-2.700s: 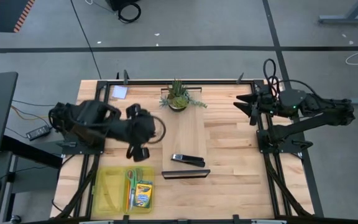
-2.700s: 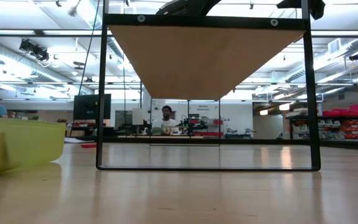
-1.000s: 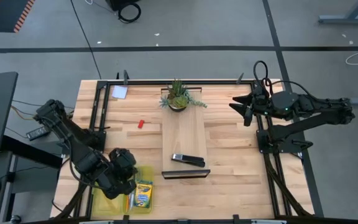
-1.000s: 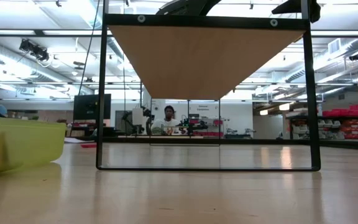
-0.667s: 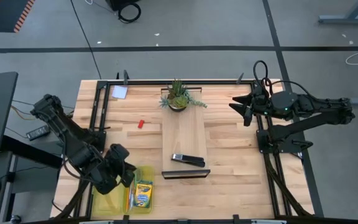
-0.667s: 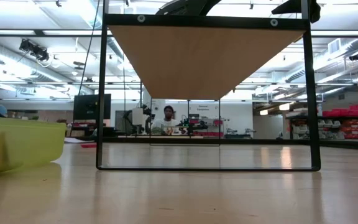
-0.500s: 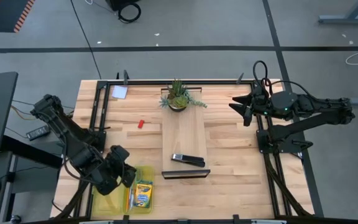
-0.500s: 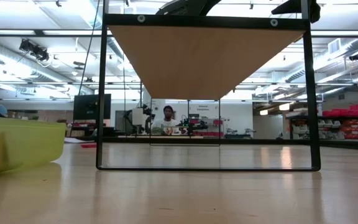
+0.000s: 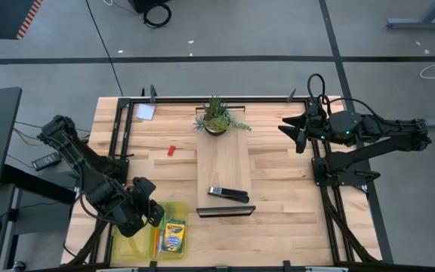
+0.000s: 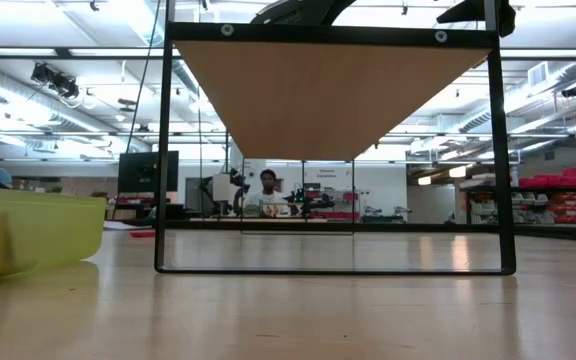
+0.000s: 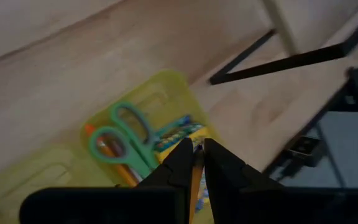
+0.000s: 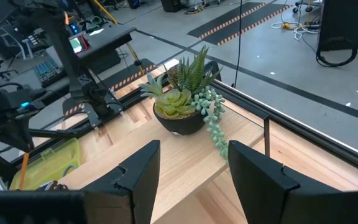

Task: Pack school essentials
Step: Put the orange pencil into the yellow supply box

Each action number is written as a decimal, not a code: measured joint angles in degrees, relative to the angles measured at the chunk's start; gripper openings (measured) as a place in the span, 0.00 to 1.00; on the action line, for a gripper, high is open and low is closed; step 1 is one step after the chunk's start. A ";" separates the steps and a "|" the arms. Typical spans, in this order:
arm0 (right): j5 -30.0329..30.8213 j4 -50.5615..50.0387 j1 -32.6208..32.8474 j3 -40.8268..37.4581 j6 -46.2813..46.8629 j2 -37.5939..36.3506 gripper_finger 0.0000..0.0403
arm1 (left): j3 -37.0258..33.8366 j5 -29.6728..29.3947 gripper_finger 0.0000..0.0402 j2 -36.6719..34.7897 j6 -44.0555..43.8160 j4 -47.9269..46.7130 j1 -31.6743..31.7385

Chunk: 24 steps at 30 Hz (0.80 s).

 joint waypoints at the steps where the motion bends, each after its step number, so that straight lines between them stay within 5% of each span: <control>1: 0.00 0.00 -0.01 0.00 0.00 0.00 0.49 | 0.00 0.13 0.09 0.42 -0.29 -0.33 0.00; 24: -0.02 0.02 -0.02 0.00 -0.50 -0.02 0.49 | -0.01 8.54 0.10 6.24 -0.61 4.19 0.02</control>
